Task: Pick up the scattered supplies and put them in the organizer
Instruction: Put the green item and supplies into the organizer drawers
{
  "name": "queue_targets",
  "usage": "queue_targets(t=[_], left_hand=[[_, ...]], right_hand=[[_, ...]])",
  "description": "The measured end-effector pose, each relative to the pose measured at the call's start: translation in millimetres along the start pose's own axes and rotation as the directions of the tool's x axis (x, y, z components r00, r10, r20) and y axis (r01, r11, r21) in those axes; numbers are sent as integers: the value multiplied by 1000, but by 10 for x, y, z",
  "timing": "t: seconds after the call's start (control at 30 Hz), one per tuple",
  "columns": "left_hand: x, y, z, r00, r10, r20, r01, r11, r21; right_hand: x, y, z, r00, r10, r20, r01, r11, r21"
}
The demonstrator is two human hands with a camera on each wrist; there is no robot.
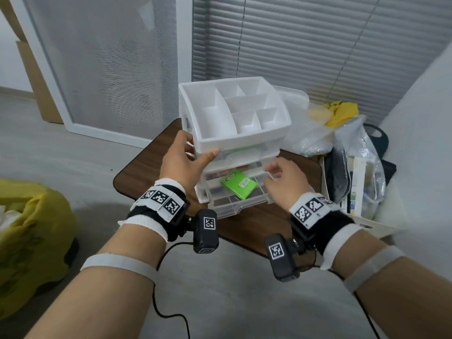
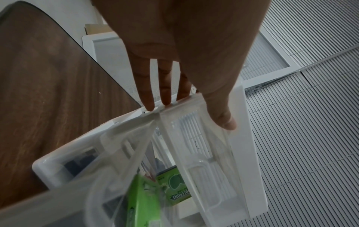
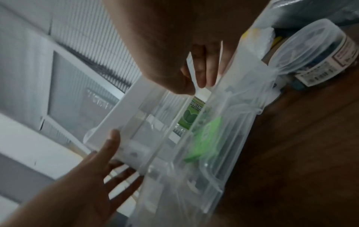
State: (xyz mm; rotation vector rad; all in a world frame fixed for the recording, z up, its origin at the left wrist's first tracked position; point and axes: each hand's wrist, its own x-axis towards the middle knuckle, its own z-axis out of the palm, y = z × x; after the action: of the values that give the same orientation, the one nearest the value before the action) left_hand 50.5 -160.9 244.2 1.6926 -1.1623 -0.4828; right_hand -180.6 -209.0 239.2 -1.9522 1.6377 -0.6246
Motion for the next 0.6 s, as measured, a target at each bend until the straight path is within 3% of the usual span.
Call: queue_targets(t=[0.07, 0.17, 0.43, 0.6], left_hand=[[18, -2, -3, 1000, -2, 2, 2, 1000, 8], [42, -2, -4, 1000, -6, -20, 7, 1000, 28], [78, -9, 80, 995, 8, -99, -6, 1000, 26], [109, -29, 90, 997, -7, -77, 7, 1000, 2]], right_hand=[[-103, -7, 3, 998, -62, 21, 64, 993, -103], [-203, -13, 50, 982, -106, 156, 143, 957, -253], [-279, 256, 105, 942, -284, 178, 325, 905, -273], [-293, 343, 42, 937, -325, 127, 346, 916, -204]])
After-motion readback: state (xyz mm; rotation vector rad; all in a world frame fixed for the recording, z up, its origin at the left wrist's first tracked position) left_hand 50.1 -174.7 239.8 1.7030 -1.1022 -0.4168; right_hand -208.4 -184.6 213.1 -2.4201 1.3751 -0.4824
